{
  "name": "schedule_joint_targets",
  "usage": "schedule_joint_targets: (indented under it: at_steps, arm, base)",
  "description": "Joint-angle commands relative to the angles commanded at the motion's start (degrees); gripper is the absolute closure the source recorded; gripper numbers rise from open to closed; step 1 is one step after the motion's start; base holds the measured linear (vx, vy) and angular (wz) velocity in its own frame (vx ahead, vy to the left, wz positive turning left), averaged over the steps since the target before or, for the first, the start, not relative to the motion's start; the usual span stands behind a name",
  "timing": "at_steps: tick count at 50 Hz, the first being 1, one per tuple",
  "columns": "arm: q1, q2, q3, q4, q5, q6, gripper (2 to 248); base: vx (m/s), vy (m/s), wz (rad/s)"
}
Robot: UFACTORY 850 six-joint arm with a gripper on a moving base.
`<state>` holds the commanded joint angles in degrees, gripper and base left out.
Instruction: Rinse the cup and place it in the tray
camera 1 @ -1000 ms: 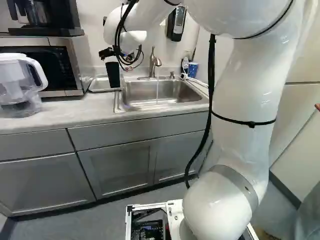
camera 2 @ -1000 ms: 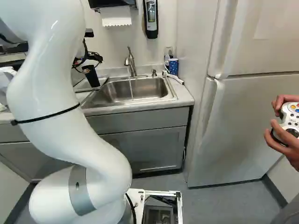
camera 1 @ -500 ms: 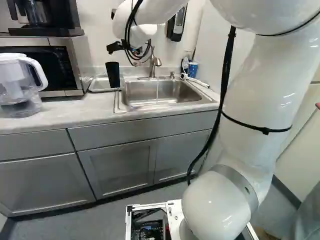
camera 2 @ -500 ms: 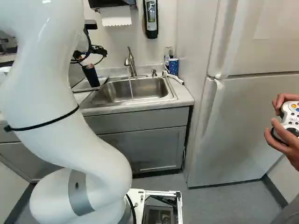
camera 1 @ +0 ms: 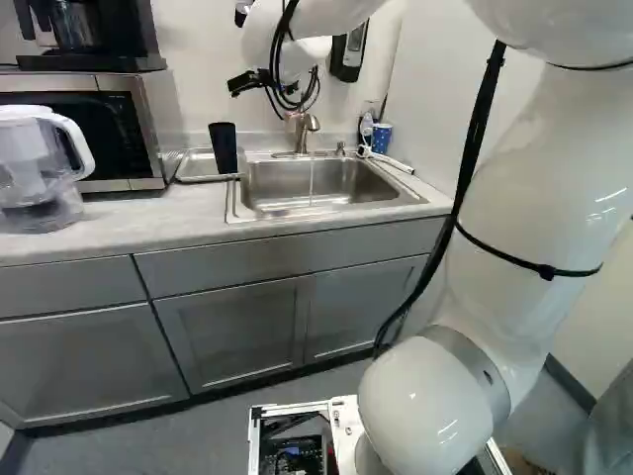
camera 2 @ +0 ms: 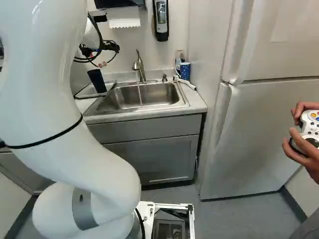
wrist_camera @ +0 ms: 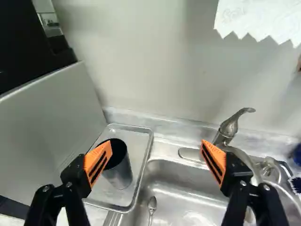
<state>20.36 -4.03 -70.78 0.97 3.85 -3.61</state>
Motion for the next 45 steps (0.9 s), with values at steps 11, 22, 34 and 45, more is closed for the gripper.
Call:
schedule_joint_targets:
  at_steps: [11,22,34,45]
  arm:
    - [-1.72,0.27,-0.55,0.0,0.0,0.0,3]
    - [-3.1,-1.2,-2.08,0.0,0.0,0.0,3]
    - [-4.56,-3.28,-4.26,0.0,0.0,0.0,3]
    - [-5.84,-4.94,-6.81,0.0,0.0,0.0,3]
  base:
    - [0.0,0.0,0.0]
    - [0.0,0.0,0.0]
    - [0.0,0.0,0.0]
    - [0.0,0.0,0.0]
